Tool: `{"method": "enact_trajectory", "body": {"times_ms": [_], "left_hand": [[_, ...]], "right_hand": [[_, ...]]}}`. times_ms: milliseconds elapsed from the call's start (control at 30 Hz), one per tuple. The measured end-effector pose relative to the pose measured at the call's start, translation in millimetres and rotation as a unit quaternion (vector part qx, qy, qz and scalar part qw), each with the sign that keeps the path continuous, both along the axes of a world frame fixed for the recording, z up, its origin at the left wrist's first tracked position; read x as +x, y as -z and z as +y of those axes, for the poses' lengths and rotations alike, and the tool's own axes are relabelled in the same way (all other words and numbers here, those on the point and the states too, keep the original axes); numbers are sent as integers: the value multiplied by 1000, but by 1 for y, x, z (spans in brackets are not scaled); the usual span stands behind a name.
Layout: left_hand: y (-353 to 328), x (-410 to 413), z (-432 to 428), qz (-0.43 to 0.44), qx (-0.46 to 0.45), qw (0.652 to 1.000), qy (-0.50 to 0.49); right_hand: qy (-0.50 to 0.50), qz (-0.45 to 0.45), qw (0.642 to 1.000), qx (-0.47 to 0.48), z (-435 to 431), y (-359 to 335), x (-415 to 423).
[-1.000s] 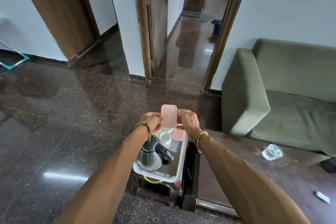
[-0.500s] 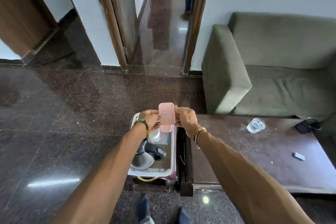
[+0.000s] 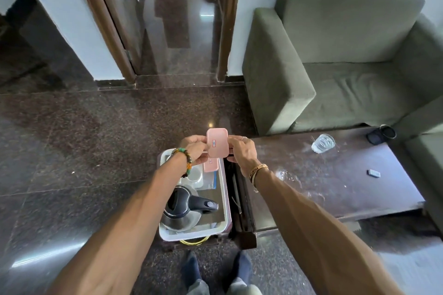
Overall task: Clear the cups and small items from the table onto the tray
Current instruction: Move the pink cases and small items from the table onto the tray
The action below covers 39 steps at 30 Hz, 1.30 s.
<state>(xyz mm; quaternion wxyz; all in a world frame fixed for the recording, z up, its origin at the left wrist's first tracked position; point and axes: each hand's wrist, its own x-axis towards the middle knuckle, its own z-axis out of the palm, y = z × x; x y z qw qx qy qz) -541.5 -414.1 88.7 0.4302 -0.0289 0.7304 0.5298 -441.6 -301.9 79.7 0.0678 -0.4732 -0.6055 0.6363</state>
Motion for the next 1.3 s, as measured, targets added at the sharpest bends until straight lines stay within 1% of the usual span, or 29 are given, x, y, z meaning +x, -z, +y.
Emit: {"method": "enact_trajectory", "body": {"times_ms": [100,233,333,533,667,800,967,1167,1300], "left_hand": [[16,1,8,-18,-4,1000,13],[38,8,13,-48,-18,999,-1],[56,10,17,-54,-42,998,-1],[94,12,20,-99,-77,992,-30],[117,5,19,-114,-95,989,-24],[144,-9,20,-113,-116,986,-29],[172,-26,25,-84,-132,987,-34],[197,-37,30,-59,-142,987,-42],[204,-41,33,-50,-149,987,-23]], "right_hand": [[12,-14,1000,-8,7,15,5],[2,-42,999,-28,14,42,9],[-17,-52,998,-39,18,62,12],[-51,-82,993,-64,24,101,10],[-69,-95,991,-67,26,124,1],[-93,-93,989,-68,28,142,-14],[-102,-96,988,-62,31,163,-38],[-95,-95,989,-67,31,183,-53],[-87,-98,989,-63,30,192,-57]]}}
